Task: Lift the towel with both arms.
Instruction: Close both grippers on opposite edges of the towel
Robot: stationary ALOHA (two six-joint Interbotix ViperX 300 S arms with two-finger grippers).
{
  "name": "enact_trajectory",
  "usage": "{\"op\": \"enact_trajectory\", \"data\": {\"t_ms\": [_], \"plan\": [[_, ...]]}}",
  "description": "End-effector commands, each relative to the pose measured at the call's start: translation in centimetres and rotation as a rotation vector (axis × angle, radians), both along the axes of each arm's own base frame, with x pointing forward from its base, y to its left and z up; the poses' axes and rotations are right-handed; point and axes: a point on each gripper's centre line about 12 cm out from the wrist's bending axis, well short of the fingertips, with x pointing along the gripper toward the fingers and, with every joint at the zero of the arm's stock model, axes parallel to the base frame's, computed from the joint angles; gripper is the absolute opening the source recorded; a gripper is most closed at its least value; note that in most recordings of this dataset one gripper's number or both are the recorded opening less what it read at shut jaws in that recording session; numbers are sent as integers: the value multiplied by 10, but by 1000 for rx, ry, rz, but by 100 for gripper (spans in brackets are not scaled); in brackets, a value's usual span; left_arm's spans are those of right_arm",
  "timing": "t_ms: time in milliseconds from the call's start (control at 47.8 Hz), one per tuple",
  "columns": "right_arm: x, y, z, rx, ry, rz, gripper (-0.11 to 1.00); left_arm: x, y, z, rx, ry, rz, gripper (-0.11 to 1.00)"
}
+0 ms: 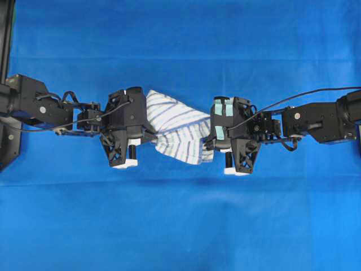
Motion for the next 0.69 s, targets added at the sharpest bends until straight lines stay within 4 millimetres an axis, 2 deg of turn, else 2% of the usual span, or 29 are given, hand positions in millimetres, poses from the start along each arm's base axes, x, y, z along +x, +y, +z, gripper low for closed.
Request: {"op": "enact_trajectory", "data": {"t_ms": [0, 105, 272, 523, 669], "plan": [[8, 0, 33, 7, -77, -5, 1, 9, -4, 35, -18, -86, 0, 5], [9, 0, 60, 9, -104, -9, 1, 11, -6, 63, -50, -111, 12, 5], [6, 0, 119, 4, -144, -3, 1, 8, -8, 108, -72, -106, 17, 5], [-18, -3, 211, -23, -174, 4, 1, -4, -10, 185, -75, -181, 1, 5], [-33, -3, 254, -29, -218, 1, 1, -14, -13, 234, -72, -242, -15, 5]]}}
